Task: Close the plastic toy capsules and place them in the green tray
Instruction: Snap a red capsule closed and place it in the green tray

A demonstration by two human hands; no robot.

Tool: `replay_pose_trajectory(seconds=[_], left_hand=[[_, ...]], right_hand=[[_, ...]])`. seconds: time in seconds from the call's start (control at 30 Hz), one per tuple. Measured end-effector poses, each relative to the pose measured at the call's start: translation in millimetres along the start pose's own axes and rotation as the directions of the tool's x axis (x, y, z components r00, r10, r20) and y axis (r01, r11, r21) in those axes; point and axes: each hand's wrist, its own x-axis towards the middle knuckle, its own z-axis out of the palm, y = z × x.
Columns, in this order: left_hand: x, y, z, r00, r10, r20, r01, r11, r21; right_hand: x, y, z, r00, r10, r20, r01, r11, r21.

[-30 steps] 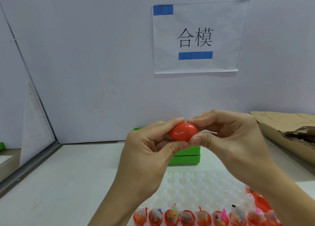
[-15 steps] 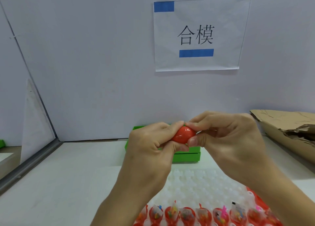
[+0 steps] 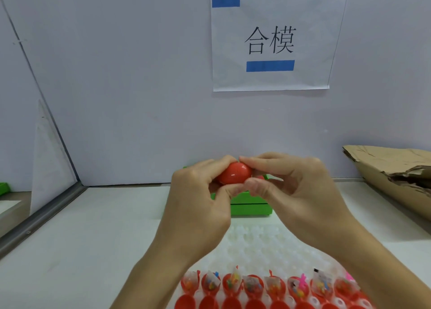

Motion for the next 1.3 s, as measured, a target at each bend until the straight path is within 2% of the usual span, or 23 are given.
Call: replay_pose_trajectory(seconds=[0.07,0.13,0.2,0.27,0.37,0.5,0.57,0.87,1.0,1.07,1.17,1.3], left_hand=[[1,0,-3,0.997,-0.071,0.015,0.072,0.99,-0.119],[1,1,-4,0.994,-0.087,0.06,0.096,0.983,-0.159],[1,2,-3,0.992,-0.083,0.099,0.099,0.98,-0.175],[1,2,-2,0.992,-0.079,0.102,0.099,0.972,-0.211],[2,3,-2,0.996,-0.052,0.075,0.068,0.971,-0.229],[2,4,-4,0.997,0.01,0.08,0.005,0.982,-0.19],[2,4,-4,0.997,0.026,0.079,-0.011,0.983,-0.184],[2,5,-4,0.99,0.137,0.032,-0.134,0.987,-0.086],[1,8,-1,0.988,0.147,0.052,-0.139,0.981,-0.135],[-1,9,1,0.99,0.137,0.038,-0.131,0.984,-0.124],[-2,9,3,0.992,0.126,0.03,-0.124,0.989,-0.08],[-1,6,2,0.987,0.157,0.035,-0.157,0.987,-0.024]], right_hand=[[1,0,-3,1.0,0.018,0.016,-0.018,1.0,0.013],[2,0,-6,0.998,0.057,-0.015,-0.057,0.997,0.055],[2,1,-11,0.99,0.141,-0.007,-0.138,0.976,0.17],[3,5,-16,0.97,0.237,0.062,-0.244,0.917,0.314],[4,9,-23,0.903,0.343,0.259,-0.429,0.753,0.499],[2,9,-26,0.801,0.277,0.531,-0.579,0.588,0.565],[0,11,-24,0.78,0.208,0.59,-0.6,0.516,0.611],[0,9,-15,0.834,0.142,0.534,-0.543,0.386,0.746],[-1,5,-13,0.832,0.076,0.549,-0.531,0.395,0.75],[-1,5,-12,0.849,0.113,0.516,-0.51,0.43,0.745],[0,6,-8,0.886,0.2,0.418,-0.455,0.541,0.707],[-1,7,1,0.923,0.246,0.296,-0.381,0.691,0.615]])
